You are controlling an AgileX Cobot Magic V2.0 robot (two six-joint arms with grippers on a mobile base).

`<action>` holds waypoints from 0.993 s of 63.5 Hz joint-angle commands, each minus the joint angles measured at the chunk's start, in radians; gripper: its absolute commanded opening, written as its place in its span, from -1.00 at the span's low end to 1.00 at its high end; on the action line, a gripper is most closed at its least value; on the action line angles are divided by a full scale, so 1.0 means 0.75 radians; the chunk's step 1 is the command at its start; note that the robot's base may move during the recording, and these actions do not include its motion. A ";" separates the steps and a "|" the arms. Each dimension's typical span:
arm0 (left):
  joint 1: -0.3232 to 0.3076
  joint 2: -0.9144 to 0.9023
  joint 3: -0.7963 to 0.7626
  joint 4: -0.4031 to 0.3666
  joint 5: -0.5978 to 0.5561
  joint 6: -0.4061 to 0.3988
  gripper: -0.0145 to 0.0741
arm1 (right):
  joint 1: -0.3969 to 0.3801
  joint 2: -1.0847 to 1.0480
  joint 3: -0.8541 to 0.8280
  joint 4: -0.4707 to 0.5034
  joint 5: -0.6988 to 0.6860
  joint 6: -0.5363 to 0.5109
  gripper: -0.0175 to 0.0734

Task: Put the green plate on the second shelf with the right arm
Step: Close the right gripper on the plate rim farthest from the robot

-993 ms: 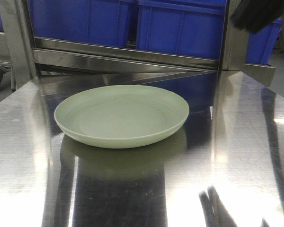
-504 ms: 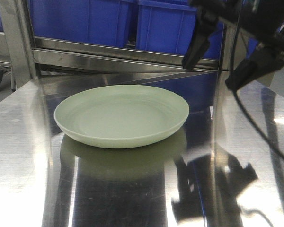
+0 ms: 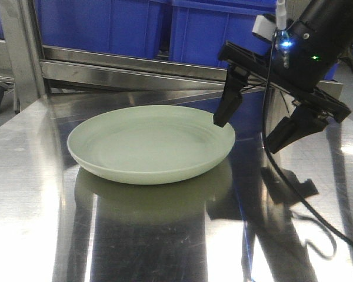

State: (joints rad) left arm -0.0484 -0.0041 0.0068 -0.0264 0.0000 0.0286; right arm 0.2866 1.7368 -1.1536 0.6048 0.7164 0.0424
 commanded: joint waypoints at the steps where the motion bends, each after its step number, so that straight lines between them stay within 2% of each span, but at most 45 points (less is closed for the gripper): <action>1: -0.003 -0.021 0.053 -0.010 -0.108 -0.003 -0.38 | 0.017 -0.033 -0.044 0.057 -0.042 -0.015 0.74; 14: -0.003 -0.021 0.053 -0.010 -0.108 -0.003 -0.38 | 0.100 0.022 -0.085 0.064 -0.101 -0.015 0.74; 44: -0.003 -0.021 0.053 -0.010 -0.108 -0.003 -0.38 | 0.097 0.111 -0.141 0.064 -0.071 -0.015 0.72; 52: -0.003 -0.021 0.053 -0.010 -0.108 -0.003 -0.38 | 0.097 0.111 -0.141 0.064 -0.075 -0.015 0.38; 63: -0.003 -0.021 0.053 -0.010 -0.108 -0.003 -0.38 | 0.097 0.111 -0.141 0.064 -0.071 -0.015 -0.45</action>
State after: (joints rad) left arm -0.0484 -0.0041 0.0068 -0.0264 0.0000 0.0286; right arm 0.3636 1.8660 -1.2402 0.6343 0.6731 0.0424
